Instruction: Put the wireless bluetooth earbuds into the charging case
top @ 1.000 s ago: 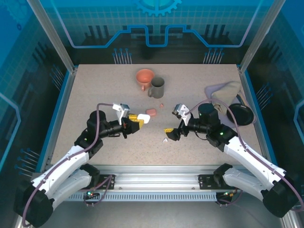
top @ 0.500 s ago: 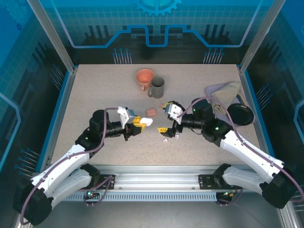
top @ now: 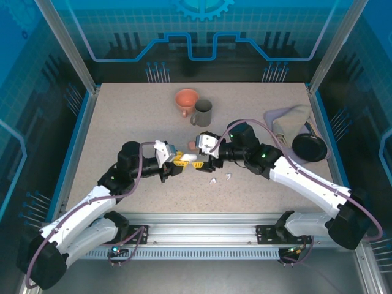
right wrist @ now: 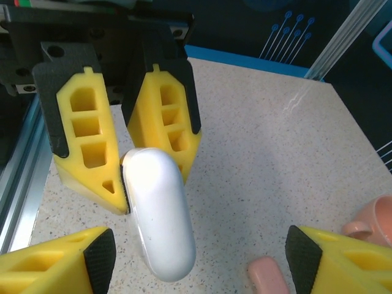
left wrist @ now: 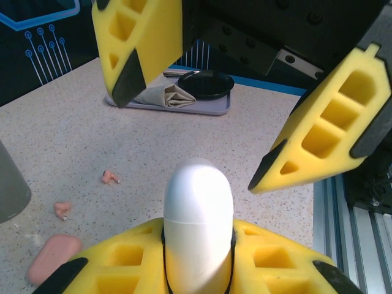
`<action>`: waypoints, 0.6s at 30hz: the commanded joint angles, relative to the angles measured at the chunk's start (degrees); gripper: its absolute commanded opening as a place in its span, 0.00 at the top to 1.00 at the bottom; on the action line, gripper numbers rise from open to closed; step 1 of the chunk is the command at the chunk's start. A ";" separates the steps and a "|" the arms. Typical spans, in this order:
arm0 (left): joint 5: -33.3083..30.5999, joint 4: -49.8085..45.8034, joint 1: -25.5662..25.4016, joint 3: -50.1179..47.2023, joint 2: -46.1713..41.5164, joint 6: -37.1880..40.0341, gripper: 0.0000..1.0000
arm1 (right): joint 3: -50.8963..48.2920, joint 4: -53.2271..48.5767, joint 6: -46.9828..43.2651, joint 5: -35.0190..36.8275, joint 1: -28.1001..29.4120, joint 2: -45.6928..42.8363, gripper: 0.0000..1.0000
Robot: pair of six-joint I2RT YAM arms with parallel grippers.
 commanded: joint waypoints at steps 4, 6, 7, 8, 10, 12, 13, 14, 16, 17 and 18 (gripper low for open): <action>-0.13 -1.49 -0.57 2.65 -0.03 1.73 1.00 | 3.69 -1.88 -1.17 1.73 1.57 1.93 0.27; -0.06 -1.69 -0.62 2.55 -0.22 1.61 1.00 | 3.89 -2.15 -1.45 2.16 1.89 2.35 0.28; -0.13 -1.84 -0.61 2.60 -0.22 1.55 1.00 | 4.00 -2.11 -1.40 2.19 1.91 2.45 0.29; -0.11 -2.11 -0.62 2.66 -0.26 1.63 1.00 | 4.09 -2.15 -1.46 2.30 1.89 2.57 0.29; 0.07 -2.45 -0.57 2.76 -0.18 1.63 1.00 | 4.33 -2.34 -1.54 2.49 1.93 2.71 0.29; 0.28 -2.45 -0.63 2.85 -0.16 1.53 1.00 | 4.37 -2.65 -1.78 2.74 1.95 2.78 0.30; 0.36 -2.52 -0.62 2.85 -0.14 1.53 1.00 | 4.34 -2.72 -1.93 2.98 1.93 2.85 0.30; 0.31 -2.57 -0.64 2.94 -0.03 1.57 1.00 | 4.38 -2.77 -1.98 3.35 1.98 2.88 0.30; 0.46 -2.78 -0.64 3.07 -0.05 1.62 1.00 | 4.41 -2.90 -2.16 4.22 1.97 2.81 0.31; 0.46 -2.91 -0.62 3.12 -0.01 1.71 1.00 | 4.50 -2.85 -2.16 4.53 1.94 2.88 0.32; 0.56 -3.02 -0.59 3.18 0.02 1.80 1.00 | 4.59 -2.87 -2.05 4.86 1.92 2.84 0.32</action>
